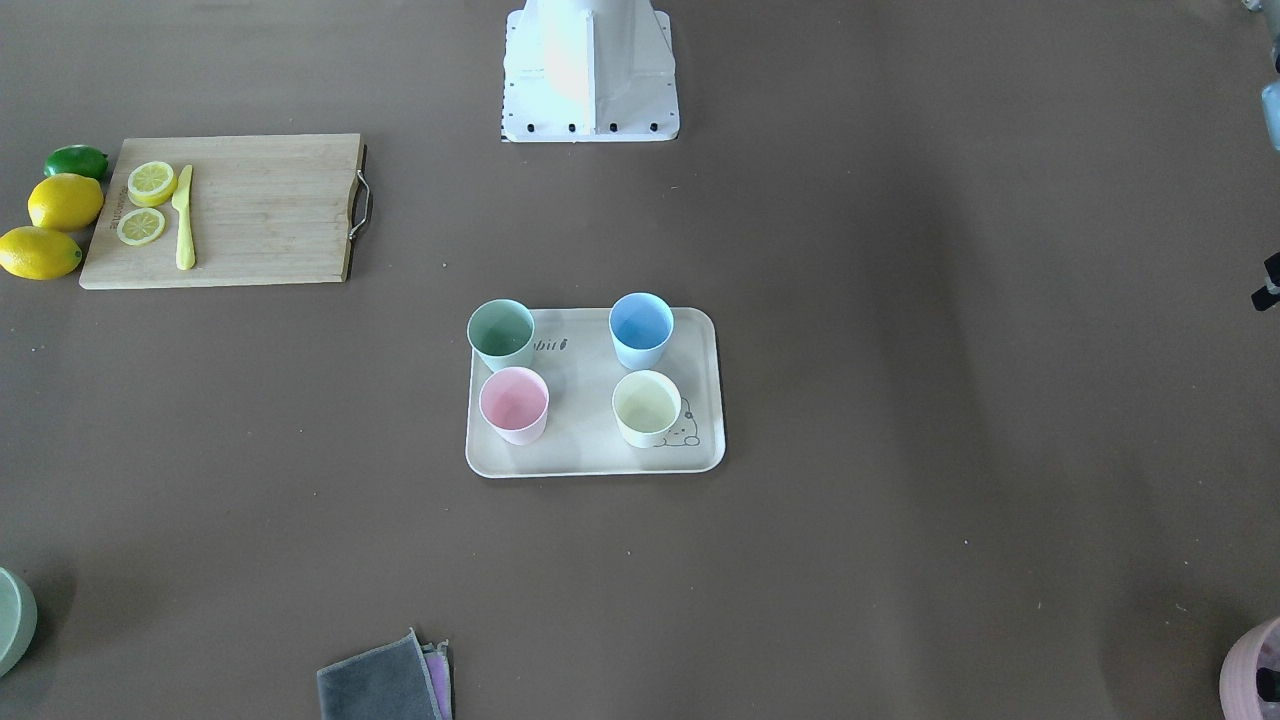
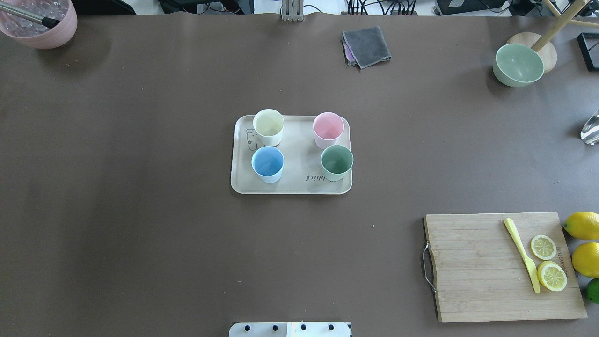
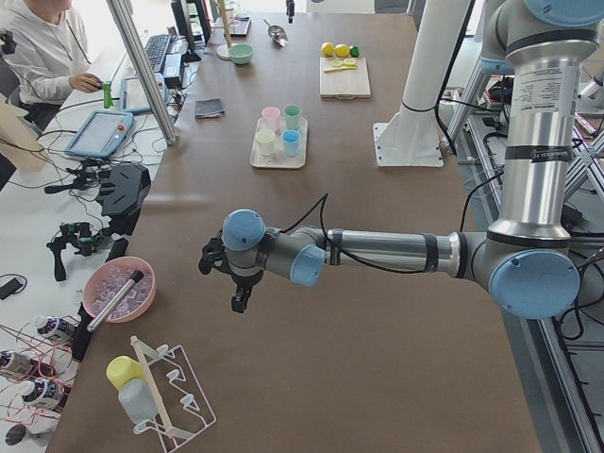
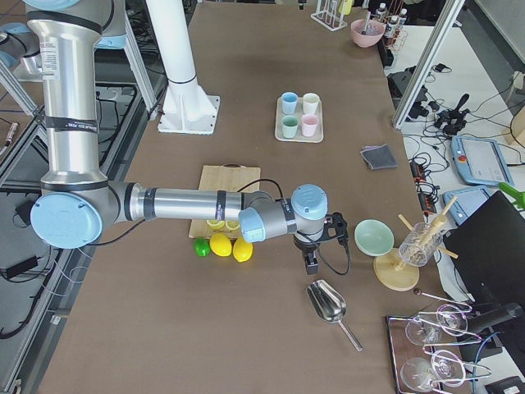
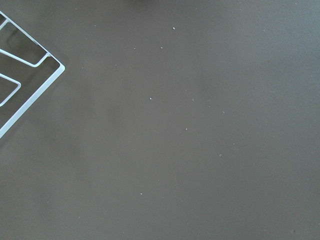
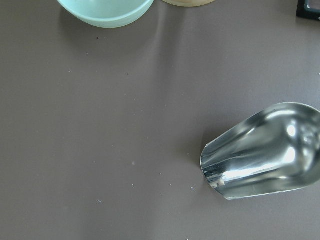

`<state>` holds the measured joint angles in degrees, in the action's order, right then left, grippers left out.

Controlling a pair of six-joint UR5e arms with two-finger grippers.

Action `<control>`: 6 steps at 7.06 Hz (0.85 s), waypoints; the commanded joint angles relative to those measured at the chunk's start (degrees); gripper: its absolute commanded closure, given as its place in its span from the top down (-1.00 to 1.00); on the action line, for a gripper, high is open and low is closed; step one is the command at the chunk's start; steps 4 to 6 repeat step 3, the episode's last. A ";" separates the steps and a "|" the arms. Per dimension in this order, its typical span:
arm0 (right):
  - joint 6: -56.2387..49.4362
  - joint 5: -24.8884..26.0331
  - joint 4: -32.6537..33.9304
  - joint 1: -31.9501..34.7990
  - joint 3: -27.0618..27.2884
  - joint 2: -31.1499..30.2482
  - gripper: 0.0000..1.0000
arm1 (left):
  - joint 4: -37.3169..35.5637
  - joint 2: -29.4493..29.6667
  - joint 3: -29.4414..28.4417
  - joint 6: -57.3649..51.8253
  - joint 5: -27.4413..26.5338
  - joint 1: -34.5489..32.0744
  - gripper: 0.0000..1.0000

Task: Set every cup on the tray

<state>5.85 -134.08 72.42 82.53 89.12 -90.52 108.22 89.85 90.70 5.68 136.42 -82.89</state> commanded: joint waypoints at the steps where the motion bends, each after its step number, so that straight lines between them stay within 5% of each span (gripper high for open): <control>1: -0.31 -0.66 -0.09 0.00 0.18 0.00 1.00 | 0.06 -2.39 3.24 -0.23 -0.10 -0.43 0.96; 6: -0.31 -0.92 -0.09 0.08 0.53 -0.09 1.00 | -0.02 -2.49 4.92 -0.32 -0.18 -0.43 0.96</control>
